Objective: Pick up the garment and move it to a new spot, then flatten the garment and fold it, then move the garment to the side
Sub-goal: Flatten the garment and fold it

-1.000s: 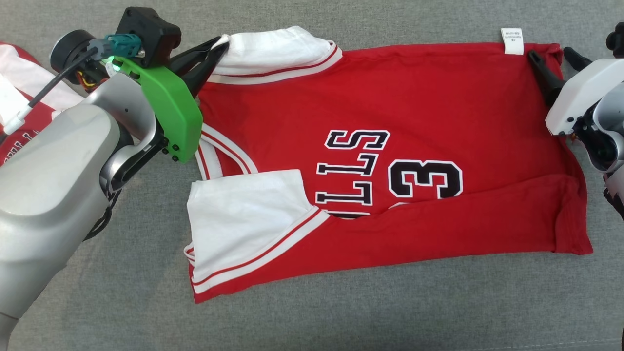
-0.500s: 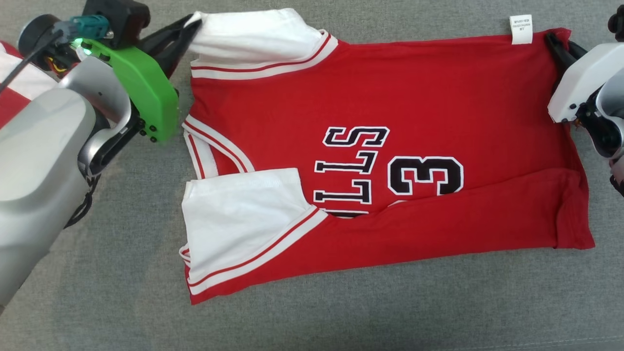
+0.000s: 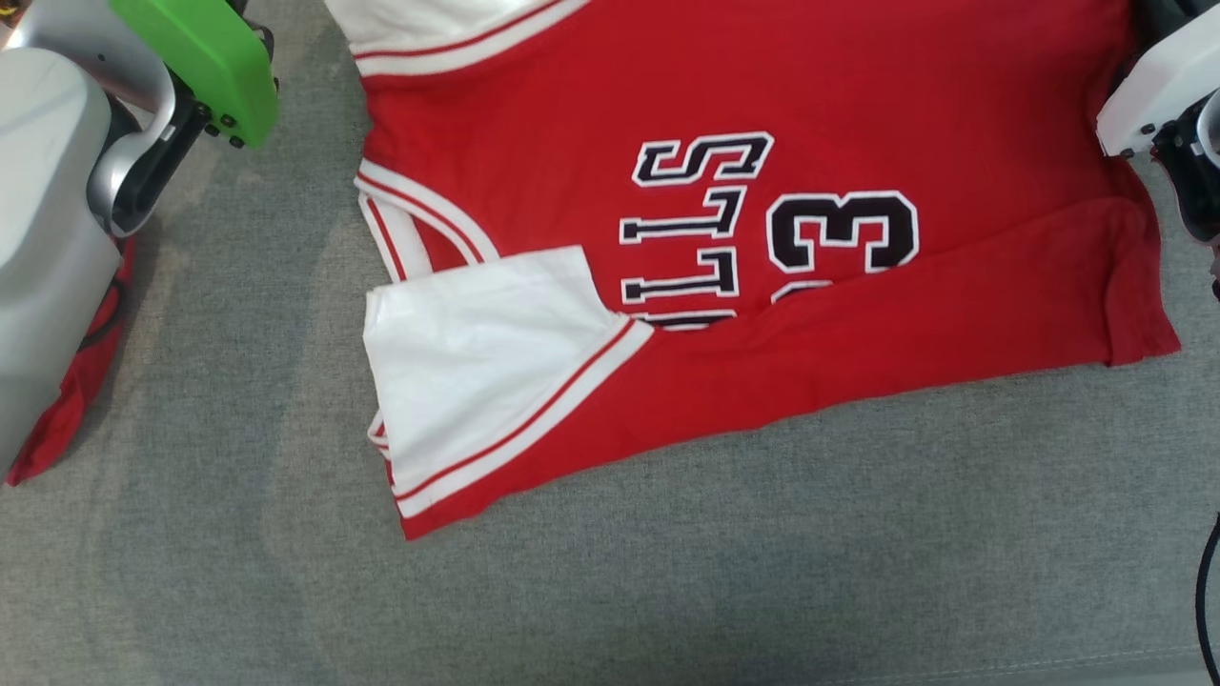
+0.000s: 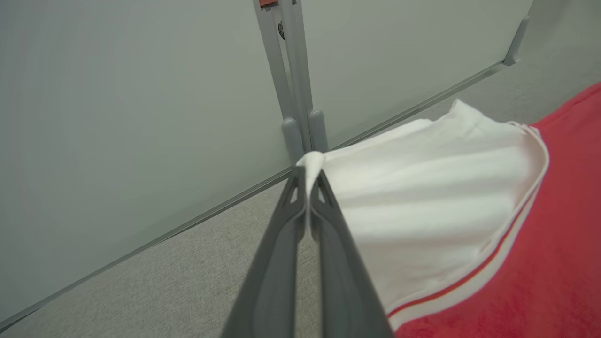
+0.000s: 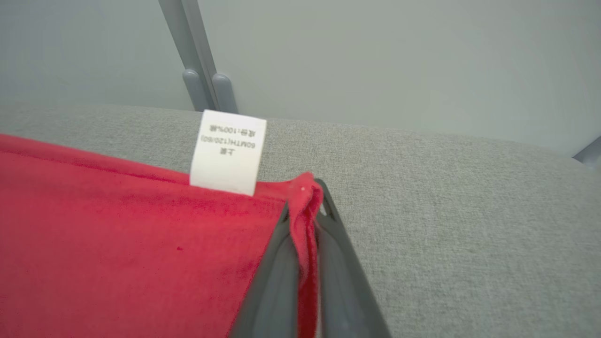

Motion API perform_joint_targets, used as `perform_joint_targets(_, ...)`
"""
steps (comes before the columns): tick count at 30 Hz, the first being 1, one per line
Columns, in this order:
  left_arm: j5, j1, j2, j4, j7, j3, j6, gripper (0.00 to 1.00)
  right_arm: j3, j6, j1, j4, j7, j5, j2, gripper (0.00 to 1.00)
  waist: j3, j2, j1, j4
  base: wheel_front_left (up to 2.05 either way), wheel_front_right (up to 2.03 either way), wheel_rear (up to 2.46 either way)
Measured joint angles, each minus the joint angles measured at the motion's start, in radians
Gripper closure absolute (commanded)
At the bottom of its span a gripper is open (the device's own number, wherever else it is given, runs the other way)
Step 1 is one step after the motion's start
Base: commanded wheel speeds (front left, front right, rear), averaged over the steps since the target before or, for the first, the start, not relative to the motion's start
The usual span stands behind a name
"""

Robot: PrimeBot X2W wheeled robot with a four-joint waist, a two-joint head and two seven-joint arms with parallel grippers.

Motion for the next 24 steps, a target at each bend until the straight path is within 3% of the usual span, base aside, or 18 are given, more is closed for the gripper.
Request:
perform_joint_targets(9,0.012,0.011,-0.055,0.090,-0.088,-0.044,0.000,1.00,0.007,0.000,0.014,0.031,-0.074,-0.010,0.024,1.00,-0.031,0.0000,0.0000,0.009,0.00,0.00,0.00)
perform_joint_targets(24,-0.029,0.158,0.036,-0.083,-0.093,-0.169,-0.002,1.00,0.086,0.000,0.168,-0.054,-0.086,0.032,-0.074,1.00,-0.147,0.0000,0.0000,0.044,0.00,0.00,0.00)
